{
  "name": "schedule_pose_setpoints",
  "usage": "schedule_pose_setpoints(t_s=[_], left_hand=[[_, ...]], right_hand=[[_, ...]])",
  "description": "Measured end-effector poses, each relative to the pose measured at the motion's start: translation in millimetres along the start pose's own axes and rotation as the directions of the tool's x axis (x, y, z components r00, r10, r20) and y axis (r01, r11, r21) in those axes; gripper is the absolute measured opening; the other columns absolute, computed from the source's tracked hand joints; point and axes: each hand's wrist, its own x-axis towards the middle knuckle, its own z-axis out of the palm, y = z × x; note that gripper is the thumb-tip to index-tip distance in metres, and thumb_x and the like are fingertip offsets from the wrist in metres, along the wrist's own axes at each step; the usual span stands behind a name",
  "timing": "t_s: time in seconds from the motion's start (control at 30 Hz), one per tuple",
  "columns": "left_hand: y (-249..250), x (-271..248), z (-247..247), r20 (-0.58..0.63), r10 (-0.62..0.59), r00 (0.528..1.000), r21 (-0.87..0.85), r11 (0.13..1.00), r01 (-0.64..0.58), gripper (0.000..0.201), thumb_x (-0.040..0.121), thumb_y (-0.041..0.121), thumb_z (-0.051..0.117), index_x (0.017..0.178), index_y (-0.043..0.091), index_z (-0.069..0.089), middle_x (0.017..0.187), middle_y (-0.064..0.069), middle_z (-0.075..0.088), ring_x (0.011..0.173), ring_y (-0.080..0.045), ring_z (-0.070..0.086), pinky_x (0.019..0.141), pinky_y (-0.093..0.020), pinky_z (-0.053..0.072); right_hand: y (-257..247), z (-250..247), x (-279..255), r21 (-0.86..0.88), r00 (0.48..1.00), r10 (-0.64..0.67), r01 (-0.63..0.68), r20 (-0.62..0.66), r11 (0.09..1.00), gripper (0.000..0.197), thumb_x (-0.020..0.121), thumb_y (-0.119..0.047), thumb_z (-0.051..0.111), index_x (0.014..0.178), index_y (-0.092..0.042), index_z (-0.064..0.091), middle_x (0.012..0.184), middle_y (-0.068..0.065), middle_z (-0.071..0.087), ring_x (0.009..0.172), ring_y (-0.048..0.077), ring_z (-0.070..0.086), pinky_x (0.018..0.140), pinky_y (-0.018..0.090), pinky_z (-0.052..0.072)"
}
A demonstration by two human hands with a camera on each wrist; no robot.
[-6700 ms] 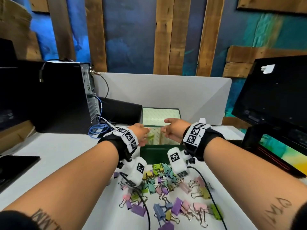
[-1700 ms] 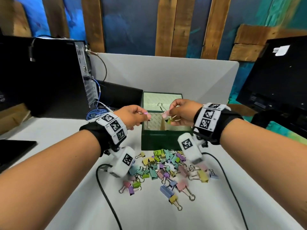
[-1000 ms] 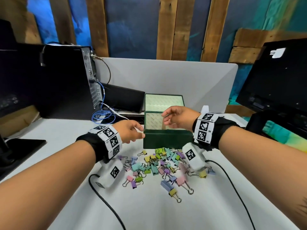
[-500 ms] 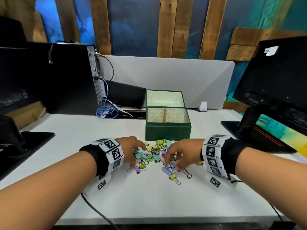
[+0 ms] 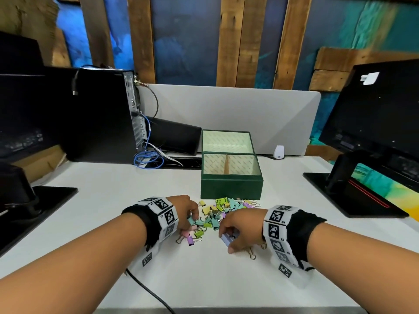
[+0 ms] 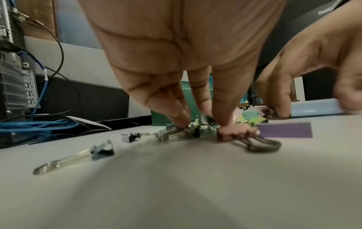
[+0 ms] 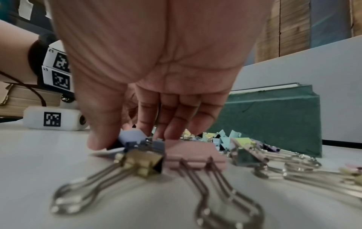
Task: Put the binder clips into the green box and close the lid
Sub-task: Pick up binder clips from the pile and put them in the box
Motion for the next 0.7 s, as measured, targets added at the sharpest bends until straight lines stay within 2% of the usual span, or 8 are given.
schedule_pose_setpoints(t_s=[0.07,0.13,0.23,0.33,0.43,0.6,0.7], left_hand=[[1,0,-1,-0.006,0.005,1.0,-0.014,1.0,-0.005,0.038,0.077,0.024,0.071,0.113,0.026,0.06,0.107,0.004,0.051,0.098,-0.016,0.055,0.084,-0.026,0.044],[1,2,-2,0.005,0.005,1.0,-0.024,1.0,-0.005,0.046,0.078,0.024,0.071,0.121,0.028,0.055,0.118,0.003,0.055,0.107,-0.018,0.056,0.09,-0.028,0.046],[2,4,-6,0.041,-0.015,0.999,-0.002,1.0,0.015,0.057,0.076,0.02,0.073,0.128,0.028,0.052,0.126,0.003,0.053,0.115,-0.018,0.055,0.097,-0.029,0.047],[3,6,-6,0.05,-0.002,0.999,0.066,0.998,-0.001,0.054,0.078,0.021,0.072,0.128,0.025,0.055,0.129,0.001,0.052,0.118,-0.019,0.055,0.098,-0.03,0.047],[5,8,-5,0.023,0.015,1.0,0.06,0.998,-0.016,0.045,0.077,0.025,0.071,0.121,0.025,0.058,0.125,0.003,0.055,0.112,-0.019,0.058,0.093,-0.028,0.049],[6,7,-6,0.036,-0.036,0.999,-0.081,0.996,0.039,0.036,0.069,0.03,0.079,0.097,0.028,0.057,0.104,0.006,0.069,0.081,-0.013,0.066,0.074,-0.026,0.053],[5,3,-12,0.011,-0.002,1.0,-0.097,0.995,0.003,0.033,0.067,0.031,0.077,0.087,0.031,0.051,0.103,0.008,0.065,0.081,-0.012,0.057,0.073,-0.024,0.049]], right_hand=[[2,-3,-2,0.07,0.999,0.022,-0.019,-0.046,0.997,0.046,0.082,-0.041,0.065,0.124,-0.025,0.056,0.116,-0.003,0.058,0.092,0.013,0.053,0.087,0.026,0.045],[7,-8,-5,0.206,0.992,0.063,-0.04,-0.108,0.978,0.042,0.081,-0.042,0.066,0.119,-0.026,0.058,0.106,-0.007,0.058,0.084,0.009,0.056,0.085,0.026,0.048],[19,-17,-9,0.416,0.977,0.155,-0.083,-0.143,0.905,0.032,0.077,-0.04,0.071,0.103,-0.024,0.06,0.092,-0.009,0.063,0.083,0.013,0.062,0.084,0.034,0.053],[29,-21,-14,0.411,0.972,0.203,-0.139,-0.117,0.901,0.023,0.078,-0.032,0.071,0.09,-0.024,0.053,0.085,-0.006,0.06,0.071,0.012,0.057,0.072,0.028,0.051],[39,-19,-21,0.448,0.958,0.271,-0.201,-0.097,0.871,0.017,0.082,-0.02,0.062,0.089,-0.02,0.047,0.078,-0.003,0.06,0.06,0.008,0.054,0.056,0.018,0.045],[50,-13,-28,0.407,0.944,0.324,-0.272,-0.062,0.872,0.01,0.085,-0.024,0.054,0.093,-0.026,0.049,0.077,-0.006,0.052,0.063,0.009,0.047,0.058,0.022,0.038],[51,-12,-31,0.331,0.946,0.317,-0.276,-0.075,0.902,0.009,0.084,-0.03,0.06,0.088,-0.03,0.052,0.081,-0.011,0.051,0.071,0.007,0.049,0.063,0.021,0.04]])
